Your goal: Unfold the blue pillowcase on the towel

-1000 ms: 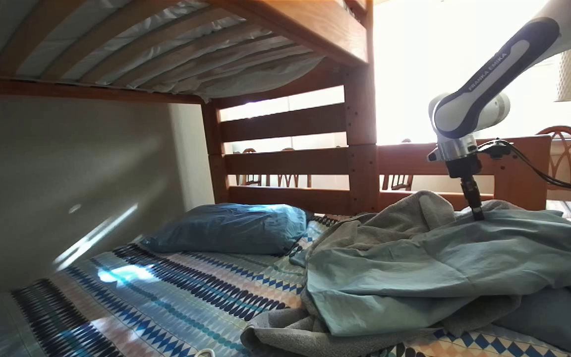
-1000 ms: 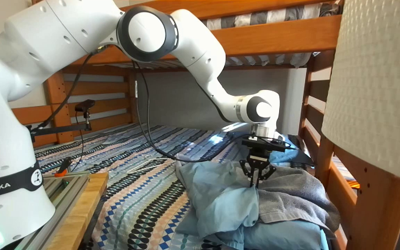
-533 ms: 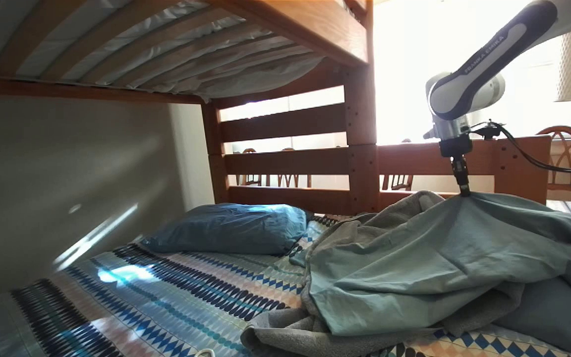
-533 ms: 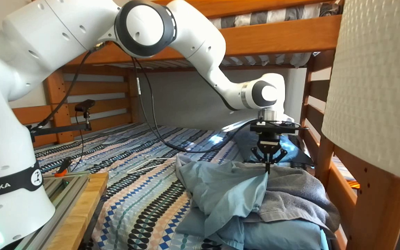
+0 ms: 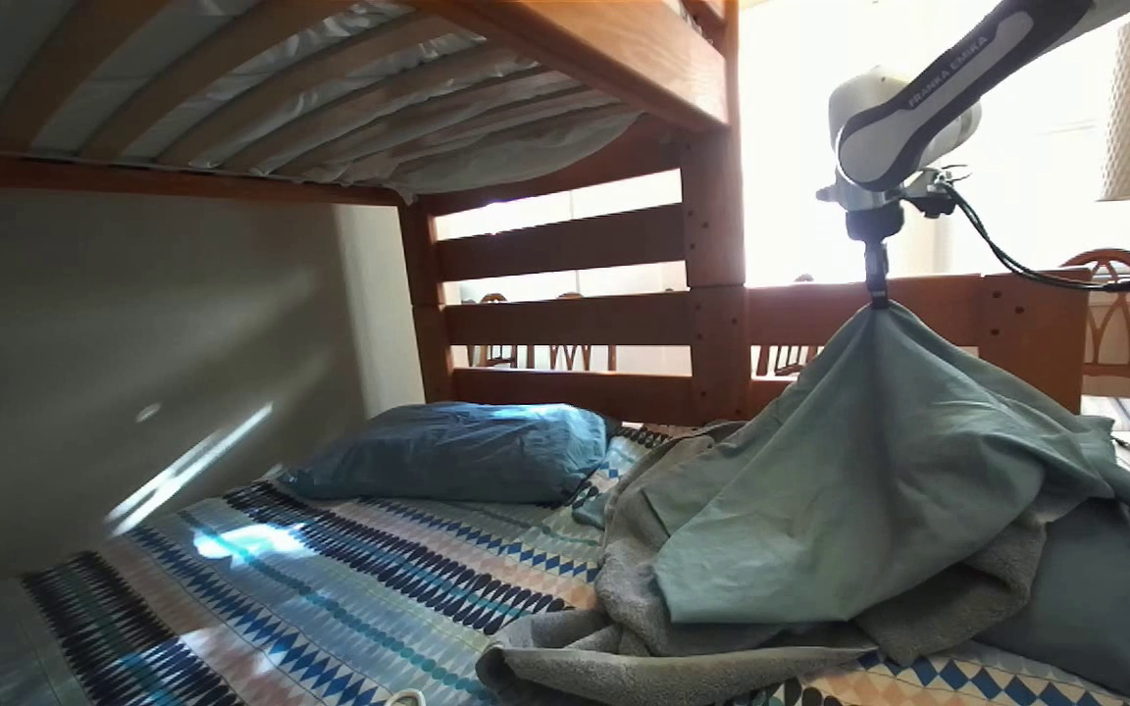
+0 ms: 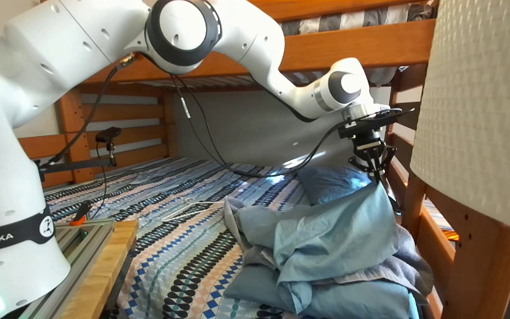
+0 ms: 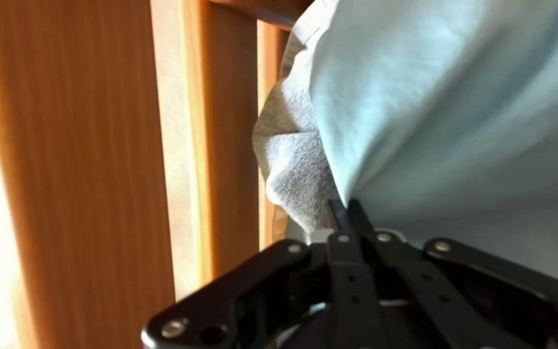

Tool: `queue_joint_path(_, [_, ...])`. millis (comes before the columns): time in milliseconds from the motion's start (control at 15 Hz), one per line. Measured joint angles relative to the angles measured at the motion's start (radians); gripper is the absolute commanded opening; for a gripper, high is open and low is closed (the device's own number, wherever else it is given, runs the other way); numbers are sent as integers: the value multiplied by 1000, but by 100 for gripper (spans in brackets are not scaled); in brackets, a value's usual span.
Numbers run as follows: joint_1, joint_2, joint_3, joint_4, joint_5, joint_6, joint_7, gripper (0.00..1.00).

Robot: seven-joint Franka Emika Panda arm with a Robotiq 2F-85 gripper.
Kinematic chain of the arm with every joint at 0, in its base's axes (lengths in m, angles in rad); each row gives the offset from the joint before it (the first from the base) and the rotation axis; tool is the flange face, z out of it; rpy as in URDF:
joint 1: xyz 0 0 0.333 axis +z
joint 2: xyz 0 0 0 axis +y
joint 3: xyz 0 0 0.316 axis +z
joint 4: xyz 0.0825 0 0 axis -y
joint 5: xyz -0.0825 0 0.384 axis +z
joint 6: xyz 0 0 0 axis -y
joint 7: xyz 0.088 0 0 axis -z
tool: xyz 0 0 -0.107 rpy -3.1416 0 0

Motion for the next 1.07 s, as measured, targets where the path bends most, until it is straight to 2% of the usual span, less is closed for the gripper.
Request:
queue_joint_path(67, [2, 18, -3, 29, 0, 0, 0, 0])
queue_joint_path(133, [2, 42, -5, 57, 0, 0, 0, 7])
queue_joint_path(200, [1, 70, -6, 86, 0, -1, 0, 27])
queue_joint_path(533, [-1, 199, -6, 209, 2, -44, -1, 60])
queue_joint_path(867, [-2, 216, 34, 251, 22, -102, -33, 97])
queue_joint_path(1067, [-2, 216, 103, 251, 45, -114, -117, 100])
